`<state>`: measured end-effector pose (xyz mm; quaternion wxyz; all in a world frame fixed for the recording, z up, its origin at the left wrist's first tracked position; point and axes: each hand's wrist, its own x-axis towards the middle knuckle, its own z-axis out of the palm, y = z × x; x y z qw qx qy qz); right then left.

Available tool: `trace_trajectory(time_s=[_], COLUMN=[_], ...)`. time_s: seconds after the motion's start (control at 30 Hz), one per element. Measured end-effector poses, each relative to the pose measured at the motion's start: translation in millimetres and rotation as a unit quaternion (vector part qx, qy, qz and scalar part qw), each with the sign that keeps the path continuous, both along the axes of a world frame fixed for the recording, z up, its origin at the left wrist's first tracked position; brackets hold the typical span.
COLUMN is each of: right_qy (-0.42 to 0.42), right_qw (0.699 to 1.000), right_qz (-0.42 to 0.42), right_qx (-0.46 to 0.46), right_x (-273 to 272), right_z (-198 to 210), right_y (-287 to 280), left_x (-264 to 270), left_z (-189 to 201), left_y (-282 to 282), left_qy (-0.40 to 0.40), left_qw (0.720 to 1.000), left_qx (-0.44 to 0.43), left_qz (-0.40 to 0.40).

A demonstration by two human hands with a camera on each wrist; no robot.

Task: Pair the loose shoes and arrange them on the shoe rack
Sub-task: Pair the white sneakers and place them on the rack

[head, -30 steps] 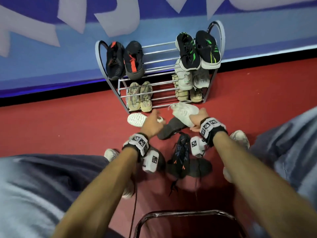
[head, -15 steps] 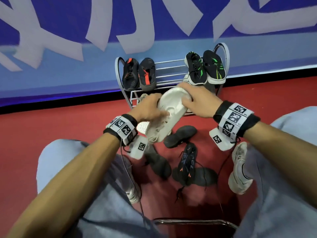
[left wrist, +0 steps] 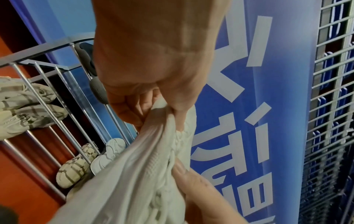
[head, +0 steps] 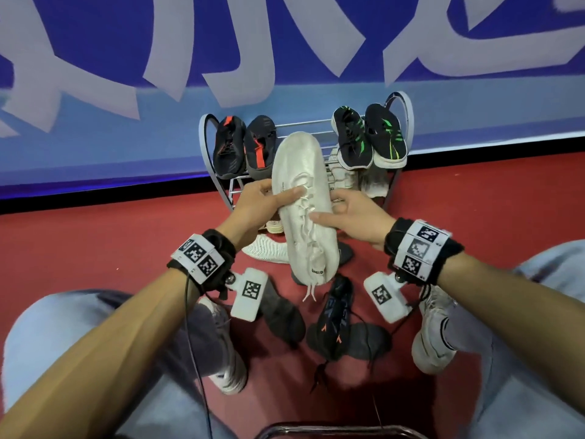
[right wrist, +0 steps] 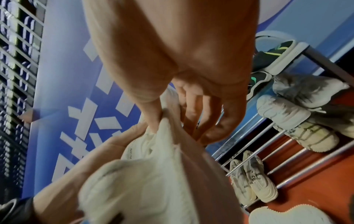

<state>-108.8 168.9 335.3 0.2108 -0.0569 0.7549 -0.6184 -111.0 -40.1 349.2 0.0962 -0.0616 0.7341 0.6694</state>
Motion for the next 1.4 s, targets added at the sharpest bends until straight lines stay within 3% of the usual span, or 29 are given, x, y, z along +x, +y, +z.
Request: trace_trajectory(time_s=[0.1, 0.3, 0.47, 0.57, 0.7, 0.9, 1.07, 1.17, 1.4], right_qy=[0.014, -0.031, -0.031, -0.022, -0.073, -0.177, -0.272, -0.257, -0.285], right_qw=[0.998, 0.987, 0.984, 0.985, 0.987, 0.97, 0.948, 0.949, 0.941], right_qz=[-0.057, -0.153, -0.138, -0.154, -0.136, -0.067, -0.093, -0.126, -0.158], right_qx=[-0.016, -0.032, -0.112, -0.079, 0.037, 0.154, 0.137, 0.134, 0.09], right_x=[-2.6, -17.2, -15.3, -24.0, -36.1, -37.1, -46.4, -47.6, -64.5], right_z=[3.1, 12.5, 17.4, 8.7, -34.0, -123.9, -194.0, -236.7, -291.1], right_y=[-2.5, 8.1, 0.3, -11.0, -30.2, -54.7, -55.4, -61.5, -67.9], left_x=[0.5, 13.6, 17.2, 15.5, 17.2, 29.5, 41.5, 43.6, 44.7], left_z=[1.5, -7.5, -12.8, -17.4, -46.1, -111.9, -158.5, -188.2, -249.4], left_y=[-0.2, 3.0, -1.5, -11.3, -28.1, -68.2, -98.5, -104.1, -102.5], left_qy=[-0.005, -0.088, -0.071, -0.08, -0.106, -0.17, -0.208, -0.231, -0.289], left_qw=[1.0, 0.989, 0.995, 0.995, 0.988, 0.967, 0.951, 0.944, 0.921], left_qx=[-0.021, -0.065, -0.053, -0.059, -0.087, -0.164, -0.207, -0.206, -0.227], left_qz=[0.012, -0.104, -0.04, 0.006, 0.069, 0.091, 0.101, 0.116, 0.132])
